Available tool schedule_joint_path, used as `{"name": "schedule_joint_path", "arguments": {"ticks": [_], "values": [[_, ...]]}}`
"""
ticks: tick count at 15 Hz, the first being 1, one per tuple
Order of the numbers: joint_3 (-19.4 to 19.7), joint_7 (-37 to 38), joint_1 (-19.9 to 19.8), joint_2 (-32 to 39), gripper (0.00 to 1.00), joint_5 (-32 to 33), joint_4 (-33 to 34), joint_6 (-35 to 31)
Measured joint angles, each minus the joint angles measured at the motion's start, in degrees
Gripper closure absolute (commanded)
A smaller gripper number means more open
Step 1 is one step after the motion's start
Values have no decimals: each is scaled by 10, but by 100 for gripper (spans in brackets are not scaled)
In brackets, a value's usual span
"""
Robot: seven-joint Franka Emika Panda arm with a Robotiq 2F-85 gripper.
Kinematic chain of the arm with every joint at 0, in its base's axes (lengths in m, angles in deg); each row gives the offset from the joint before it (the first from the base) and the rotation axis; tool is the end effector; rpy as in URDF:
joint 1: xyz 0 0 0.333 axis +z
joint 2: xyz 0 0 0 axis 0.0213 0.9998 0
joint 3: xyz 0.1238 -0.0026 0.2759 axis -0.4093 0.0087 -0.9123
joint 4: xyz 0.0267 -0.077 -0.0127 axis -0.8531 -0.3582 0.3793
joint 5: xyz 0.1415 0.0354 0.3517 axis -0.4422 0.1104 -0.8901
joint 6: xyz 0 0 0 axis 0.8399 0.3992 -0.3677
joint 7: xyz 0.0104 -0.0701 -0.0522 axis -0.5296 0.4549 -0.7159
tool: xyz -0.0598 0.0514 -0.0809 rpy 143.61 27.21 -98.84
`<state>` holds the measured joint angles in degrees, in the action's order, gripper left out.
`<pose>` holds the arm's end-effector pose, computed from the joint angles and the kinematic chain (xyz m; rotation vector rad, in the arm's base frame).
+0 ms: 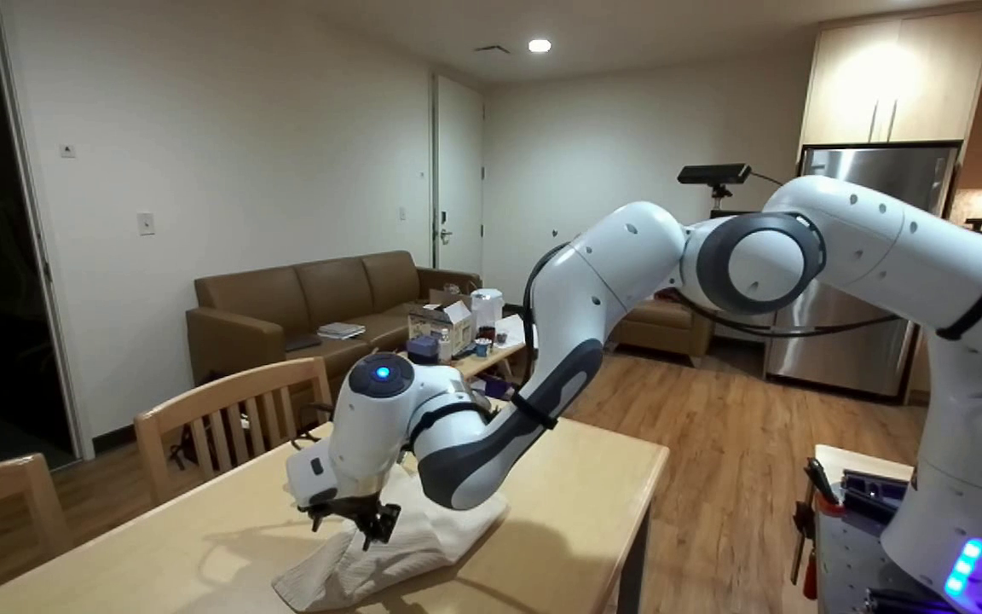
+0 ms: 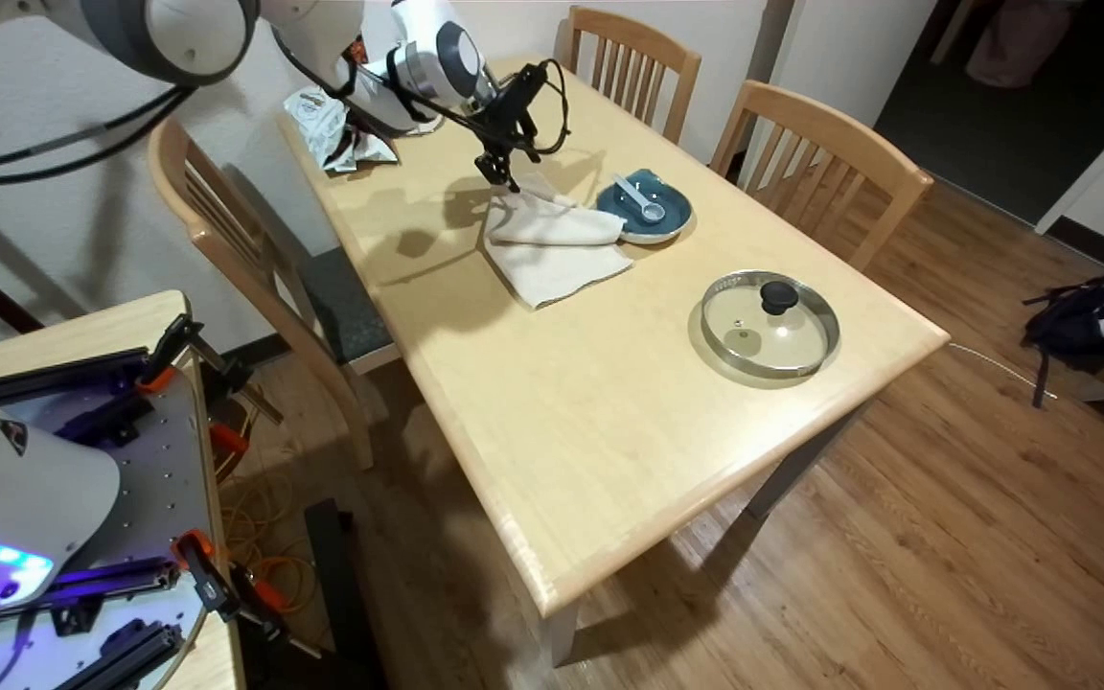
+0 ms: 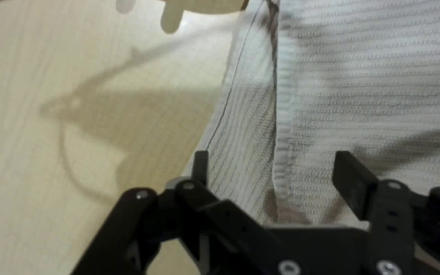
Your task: Unfold the towel
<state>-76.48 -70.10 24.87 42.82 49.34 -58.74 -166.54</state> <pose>0.6532 0.3729 0.1000 1.4592 2.2514 0.1859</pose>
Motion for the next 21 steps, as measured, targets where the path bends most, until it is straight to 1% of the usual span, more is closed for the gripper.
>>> {"name": "schedule_joint_path", "arguments": {"ticks": [3, 6, 7, 9, 11, 12, 13, 15, 17, 19, 21], "values": [[14, 37, 6, -51, 0, 0, -59, 12], [17, 70, 1, -105, 0, -2, -138, 19], [26, 93, 3, -119, 0, 6, -161, 19], [47, 127, 13, -138, 0, 17, -187, 19], [49, 131, 14, -142, 0, 17, -192, 19], [38, 122, 7, -140, 0, 9, -192, 20], [16, 99, -7, -135, 0, -7, -190, 20], [-29, 41, -41, -124, 0, -48, -189, 19], [-62, -27, -79, -115, 0, -100, -191, 19], [-87, -97, -116, -110, 0, -163, -194, 28], [-102, -152, -144, -108, 0, -232, -194, 64]]}}
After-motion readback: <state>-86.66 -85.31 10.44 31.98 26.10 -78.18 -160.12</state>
